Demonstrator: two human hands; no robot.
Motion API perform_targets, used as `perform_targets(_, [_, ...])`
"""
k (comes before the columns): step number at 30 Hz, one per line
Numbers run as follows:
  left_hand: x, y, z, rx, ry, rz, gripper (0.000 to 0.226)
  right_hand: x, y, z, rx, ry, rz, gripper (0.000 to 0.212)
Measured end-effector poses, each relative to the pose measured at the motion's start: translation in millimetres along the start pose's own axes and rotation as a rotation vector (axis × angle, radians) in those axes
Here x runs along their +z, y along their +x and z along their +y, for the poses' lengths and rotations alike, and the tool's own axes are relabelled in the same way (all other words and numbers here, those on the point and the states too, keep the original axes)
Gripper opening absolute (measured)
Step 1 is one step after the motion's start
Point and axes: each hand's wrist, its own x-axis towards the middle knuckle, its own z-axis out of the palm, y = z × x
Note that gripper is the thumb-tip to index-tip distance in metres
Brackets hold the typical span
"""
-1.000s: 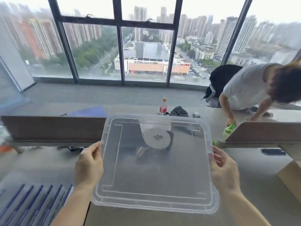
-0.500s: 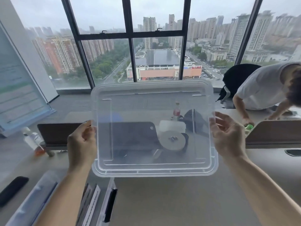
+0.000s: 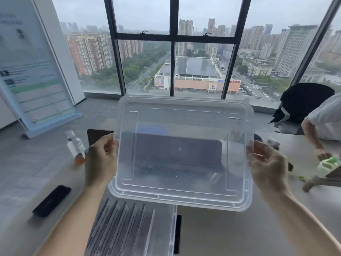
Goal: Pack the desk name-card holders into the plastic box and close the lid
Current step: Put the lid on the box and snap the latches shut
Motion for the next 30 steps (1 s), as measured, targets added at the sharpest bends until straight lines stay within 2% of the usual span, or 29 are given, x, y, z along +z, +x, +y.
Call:
perform_targets(8, [-85.9, 45.6, -99.6, -0.077, 0.151, -0.019, 0.032, 123.9, -52.2, -5.5, 0.033, -0.032, -0.114, 0.023])
perform_targets(12, [-102.6, 58.4, -124.1, -0.098, 0.180, 0.045, 0.025, 152.4, -62.6, -14.0, 0.026, -0.039, -0.178, 0.022])
perform_targets(16, [-107.4, 66.5, -131.9, -0.103, 0.151, 0.062, 0.016, 161.0, -65.5, -17.5, -0.031, -0.048, -0.175, 0.007])
perform_targets(19, [-107.2, 72.9, -135.6, -0.110, 0.047, 0.049, 0.004, 163.8, -67.9, -24.3, -0.085, -0.109, -0.153, 0.011])
perform_targets(23, [-104.9, 82.5, -156.3, -0.143, -0.186, -0.018, 0.018, 162.8, -75.8, -21.5, -0.141, -0.239, -0.099, 0.026])
perform_targets(28, [-99.2, 96.0, -181.8, -0.347, -0.504, -0.216, 0.026, 167.1, -85.0, -3.8, -0.056, -0.194, -0.091, 0.011])
perform_targets(29, [-100.9, 100.4, -188.6, -0.394, -0.555, -0.272, 0.029, 166.3, -88.5, 3.4, -0.042, -0.190, -0.117, 0.013])
perform_targets(30, [-103.6, 104.2, -196.2, -0.430, -0.600, -0.331, 0.032, 165.6, -93.8, 8.5, -0.042, -0.210, -0.141, 0.032])
